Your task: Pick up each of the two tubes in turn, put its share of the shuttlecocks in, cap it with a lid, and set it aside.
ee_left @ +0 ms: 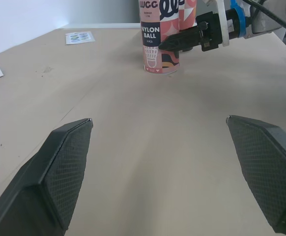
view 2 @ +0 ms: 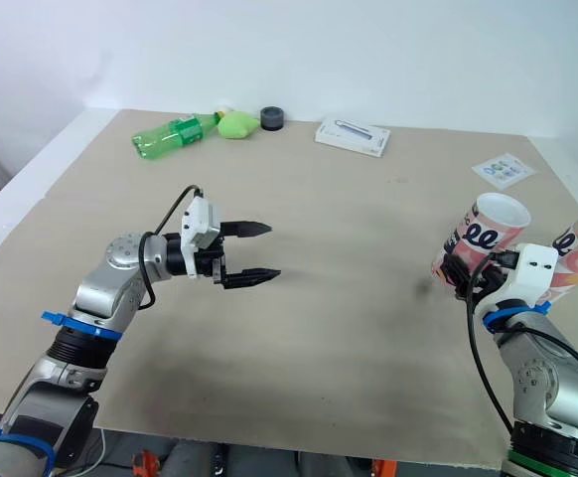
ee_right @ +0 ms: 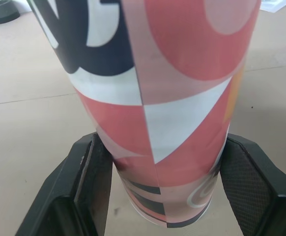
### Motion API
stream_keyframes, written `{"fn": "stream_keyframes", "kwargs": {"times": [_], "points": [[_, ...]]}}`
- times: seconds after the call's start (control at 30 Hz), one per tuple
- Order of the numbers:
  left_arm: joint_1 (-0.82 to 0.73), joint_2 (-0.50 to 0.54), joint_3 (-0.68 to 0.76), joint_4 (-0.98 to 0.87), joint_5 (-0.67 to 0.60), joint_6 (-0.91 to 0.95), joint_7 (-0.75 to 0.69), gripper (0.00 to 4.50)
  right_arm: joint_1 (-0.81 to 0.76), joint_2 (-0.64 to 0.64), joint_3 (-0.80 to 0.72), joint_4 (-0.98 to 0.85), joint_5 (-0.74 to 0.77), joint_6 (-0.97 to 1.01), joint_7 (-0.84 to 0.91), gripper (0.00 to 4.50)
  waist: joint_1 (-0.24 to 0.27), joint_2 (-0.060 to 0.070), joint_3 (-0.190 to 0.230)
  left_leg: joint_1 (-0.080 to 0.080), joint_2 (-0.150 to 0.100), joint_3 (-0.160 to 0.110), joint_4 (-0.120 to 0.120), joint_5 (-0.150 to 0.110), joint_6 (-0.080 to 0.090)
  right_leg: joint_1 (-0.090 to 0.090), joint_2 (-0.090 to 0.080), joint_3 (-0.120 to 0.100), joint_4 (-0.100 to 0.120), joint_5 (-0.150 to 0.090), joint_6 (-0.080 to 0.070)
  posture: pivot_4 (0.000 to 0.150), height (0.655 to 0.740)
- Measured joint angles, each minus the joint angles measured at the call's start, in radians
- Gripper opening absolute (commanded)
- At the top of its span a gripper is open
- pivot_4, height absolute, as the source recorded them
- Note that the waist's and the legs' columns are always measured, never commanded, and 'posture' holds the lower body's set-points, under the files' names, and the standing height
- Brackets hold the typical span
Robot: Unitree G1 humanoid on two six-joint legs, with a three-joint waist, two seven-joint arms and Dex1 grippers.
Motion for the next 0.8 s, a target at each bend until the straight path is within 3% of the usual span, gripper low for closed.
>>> {"fn": "stream_keyframes", "kwargs": {"times": [0.07,0.13,0.2,0.8], "points": [[0.000,0.000,0.000,-0.002,0.000,0.000,0.004,4.50,0.000,0.000,0.003,0.000,0.000,-0.003,0.002,3.13,0.000,0.000,0.000,0.000,0.000,0.000,0.000,0.000,0.000,0.000,0.000,0.000,0.000,0.000,0.000,0.150,0.7294],[0.000,0.000,0.000,-0.002,0.000,0.000,0.008,4.50,0.004,0.001,0.002,-0.004,0.005,-0.004,0.012,3.92,0.000,0.000,0.000,0.000,0.000,0.000,-0.001,0.000,0.000,0.000,0.000,0.000,0.000,0.000,0.000,0.150,0.7294],[0.000,0.000,0.001,-0.002,0.000,0.000,0.009,4.50,0.017,0.000,0.003,-0.005,0.013,0.002,0.024,4.43,0.000,0.000,0.000,0.000,0.000,0.000,-0.001,0.000,0.000,0.000,0.000,0.000,0.000,-0.001,-0.001,0.150,0.7294],[-0.016,0.008,0.003,0.013,0.000,-0.001,-0.010,4.50,0.160,-0.081,0.038,-0.058,0.050,0.064,0.158,4.43,0.000,0.004,0.001,-0.002,0.000,0.000,-0.003,0.000,0.000,-0.003,0.000,0.000,0.000,-0.002,-0.001,0.150,0.7294]]}}
